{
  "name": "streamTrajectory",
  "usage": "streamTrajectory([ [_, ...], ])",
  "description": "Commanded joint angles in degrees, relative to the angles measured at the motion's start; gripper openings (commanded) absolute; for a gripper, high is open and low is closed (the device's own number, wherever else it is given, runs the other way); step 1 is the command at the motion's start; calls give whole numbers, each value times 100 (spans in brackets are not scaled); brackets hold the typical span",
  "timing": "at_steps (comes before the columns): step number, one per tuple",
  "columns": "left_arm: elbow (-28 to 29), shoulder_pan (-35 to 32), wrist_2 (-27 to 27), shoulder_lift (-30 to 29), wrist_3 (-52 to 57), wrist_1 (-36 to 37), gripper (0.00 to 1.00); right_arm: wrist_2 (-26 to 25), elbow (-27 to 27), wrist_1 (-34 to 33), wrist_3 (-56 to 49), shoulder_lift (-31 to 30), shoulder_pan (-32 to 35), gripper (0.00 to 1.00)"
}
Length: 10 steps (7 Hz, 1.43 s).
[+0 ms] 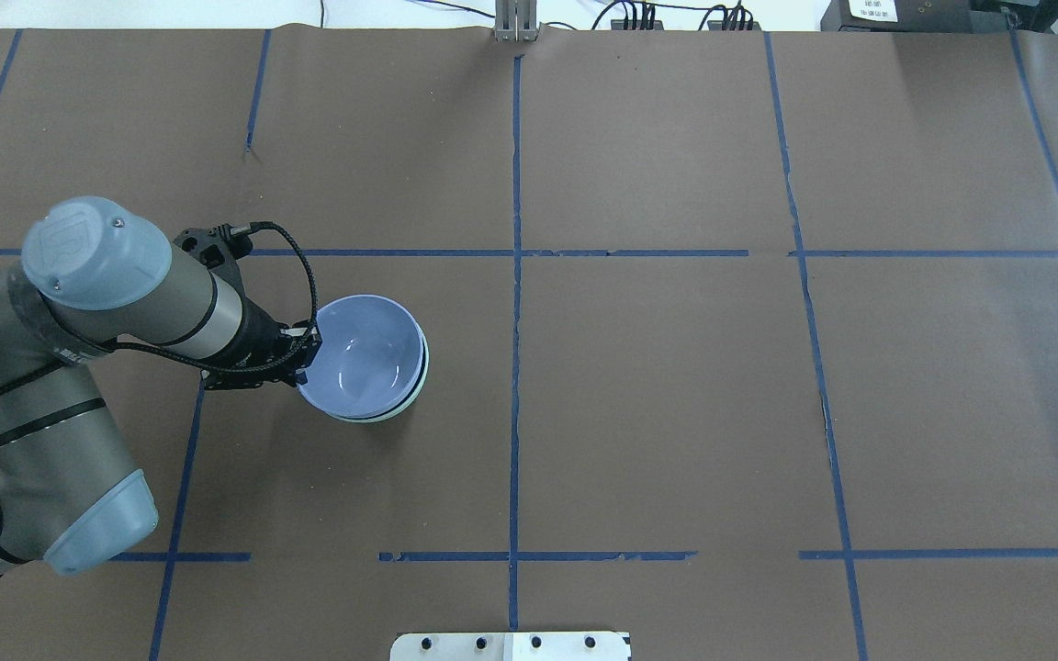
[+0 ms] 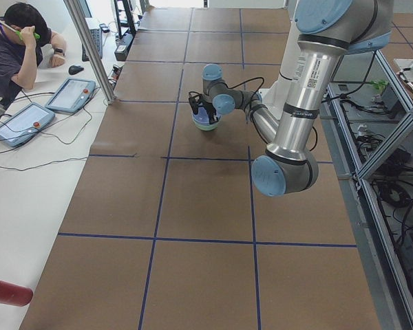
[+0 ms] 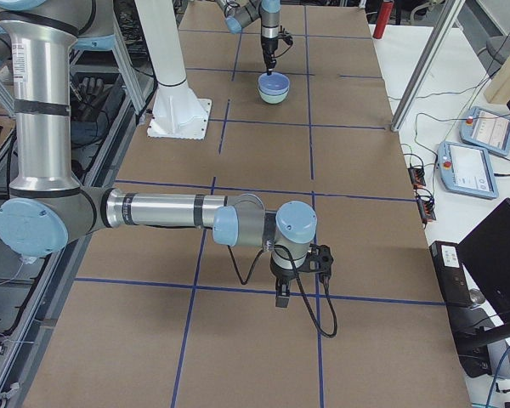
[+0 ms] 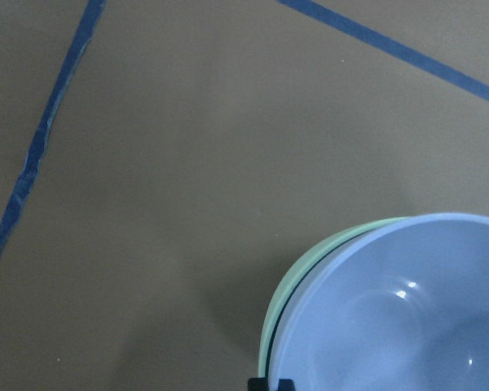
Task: Stack blue bowl on green bowl
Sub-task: 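Lift the light blue bowl with the left gripper and carry it over the green bowl, then lower the blue bowl into the green bowl and open the left gripper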
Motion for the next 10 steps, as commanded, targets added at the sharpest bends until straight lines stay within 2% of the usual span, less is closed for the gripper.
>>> streamTrajectory([
  [1,54,65,-5,-3,-2,-35,0,0,0,0,-6,-5,-3,100],
  [4,98,82,-49,-47,16,-35,0,0,0,0,3,-5,-3,100],
  [5,98,82,-41,-47,25,-35,31,0,0,0,-6,-5,6,100],
  [6,81,74,-6,-38,-36,-35,99,0,0,0,-6,4,6,100],
  [8,-373,-31,-84,67,68,-26,100,0,0,0,3,-5,-3,100],
  [9,-507,-415,-206,224,695,-9,100,0,0,0,3,4,-3,100],
  [10,-517,-1071,-791,530,1763,0,100,0,0,0,-6,-5,6,100],
])
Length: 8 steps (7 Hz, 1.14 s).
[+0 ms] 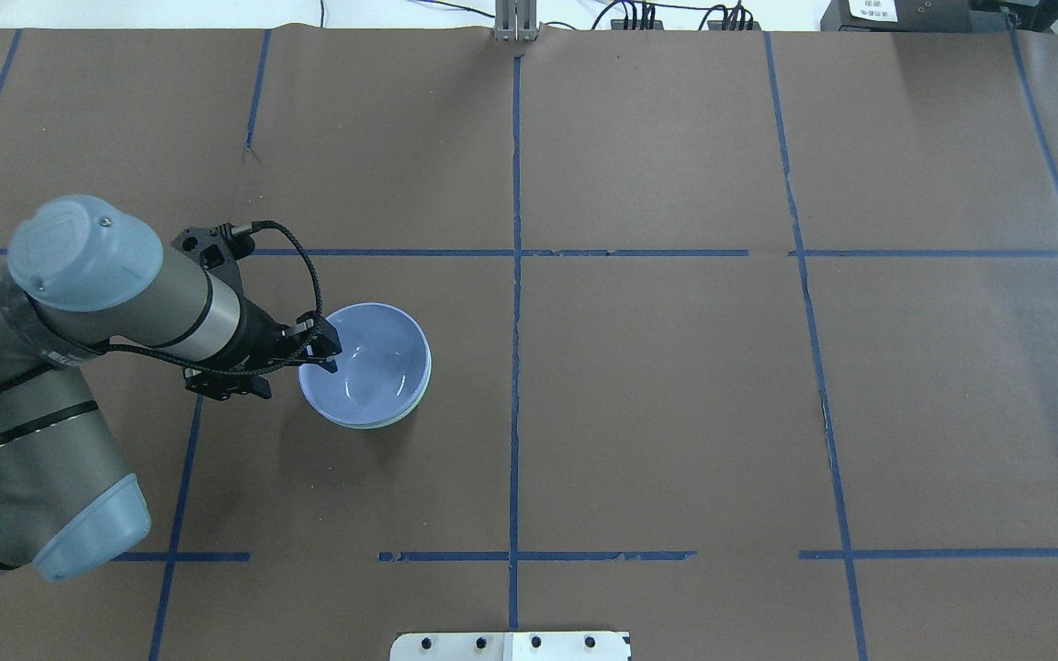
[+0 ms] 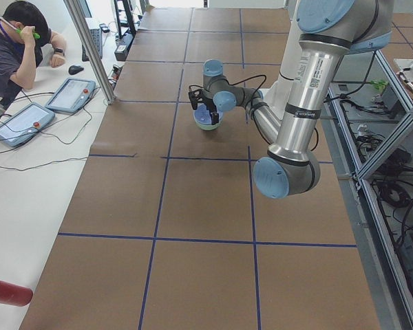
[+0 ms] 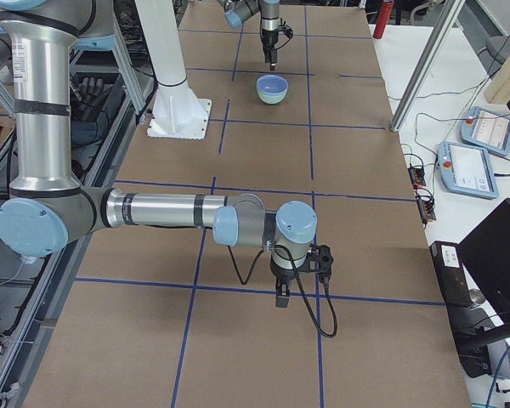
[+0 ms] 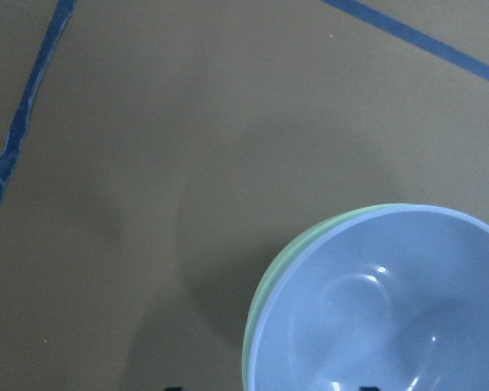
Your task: Stack blue bowl on green bowl
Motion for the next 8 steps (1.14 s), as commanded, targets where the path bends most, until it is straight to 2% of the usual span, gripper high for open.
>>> streamTrajectory([
  [1,-83,-1258,-881,767,2410,14,100,0,0,0,2,5,-2,100],
  [4,171,-3033,-973,2341,6331,58,100,0,0,0,-7,-4,-2,100],
  [6,828,-4220,-973,2774,8698,67,100,0,0,0,2,-4,-2,100],
  [7,1171,-4661,-1164,2915,9169,163,100,0,0,0,2,-4,-2,100],
  [8,1174,-4909,-1410,2925,9183,407,100,0,0,0,-7,-4,-2,100],
])
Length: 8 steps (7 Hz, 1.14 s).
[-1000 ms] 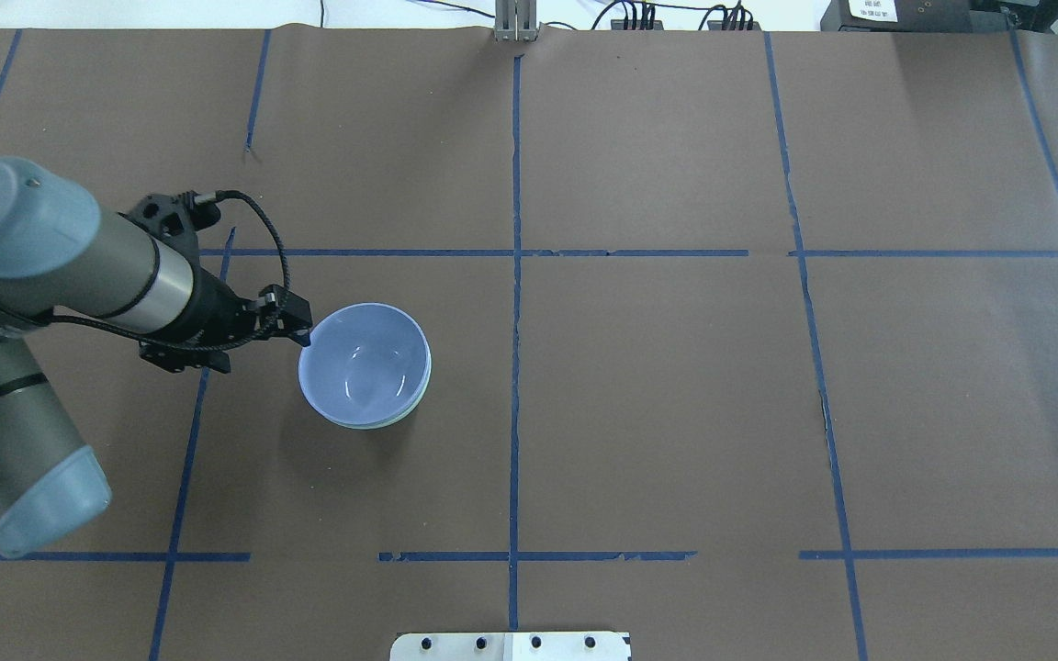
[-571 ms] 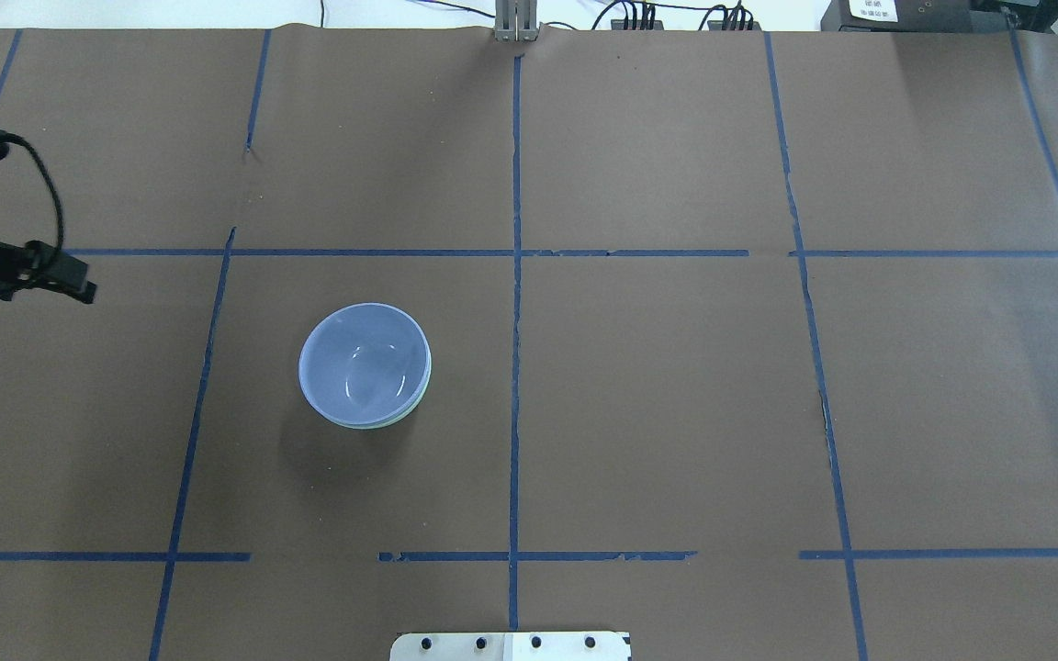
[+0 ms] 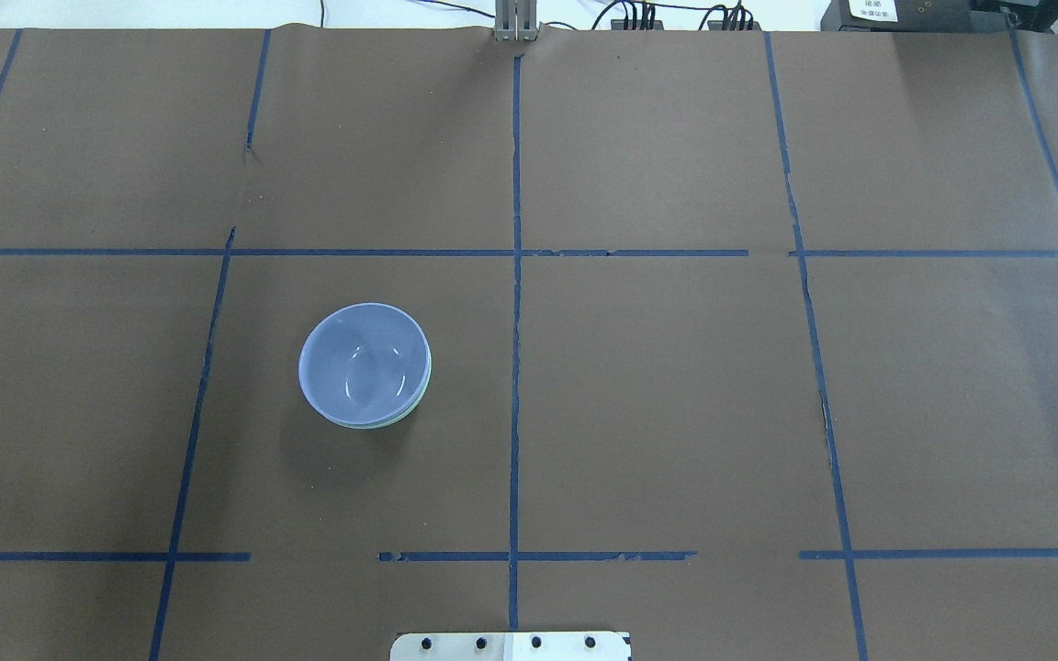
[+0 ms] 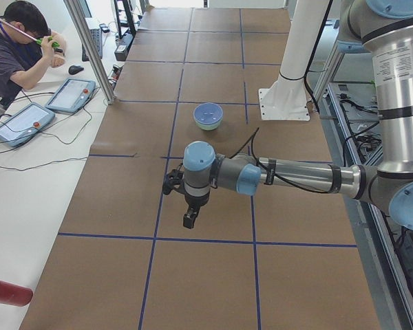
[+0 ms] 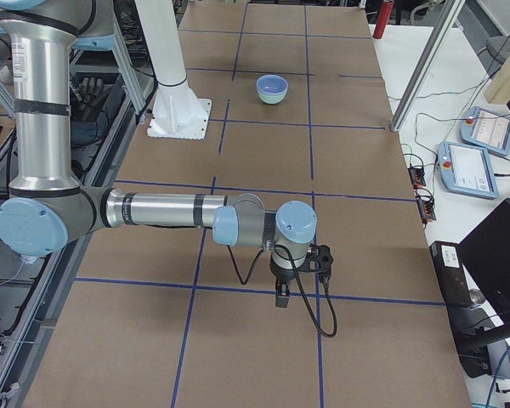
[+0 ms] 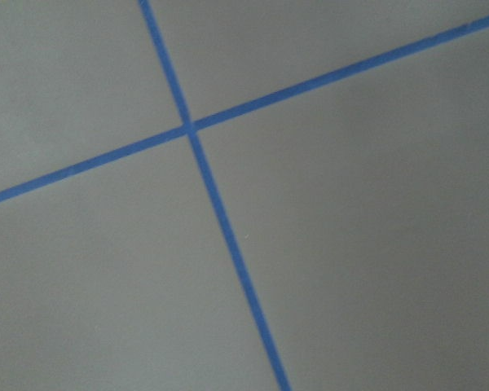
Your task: Stack blue bowl on green bowl
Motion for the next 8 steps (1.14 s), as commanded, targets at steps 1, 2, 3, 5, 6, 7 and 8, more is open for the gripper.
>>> streamTrajectory([
  [1,171,-446,-246,44,337,468,100,0,0,0,-7,9,-2,100],
  [2,189,-481,-281,96,329,497,100,0,0,0,2,9,-2,100],
  [3,224,-507,-299,96,329,445,100,0,0,0,-7,0,-2,100],
  [5,259,-499,-290,35,328,410,100,0,0,0,-7,0,-2,100],
  [6,259,-499,-282,35,337,410,100,0,0,0,2,0,-2,100],
  [7,259,-499,-282,44,337,410,100,0,0,0,-7,0,7,100],
  [8,233,-507,-290,96,337,410,100,0,0,0,2,0,-2,100],
])
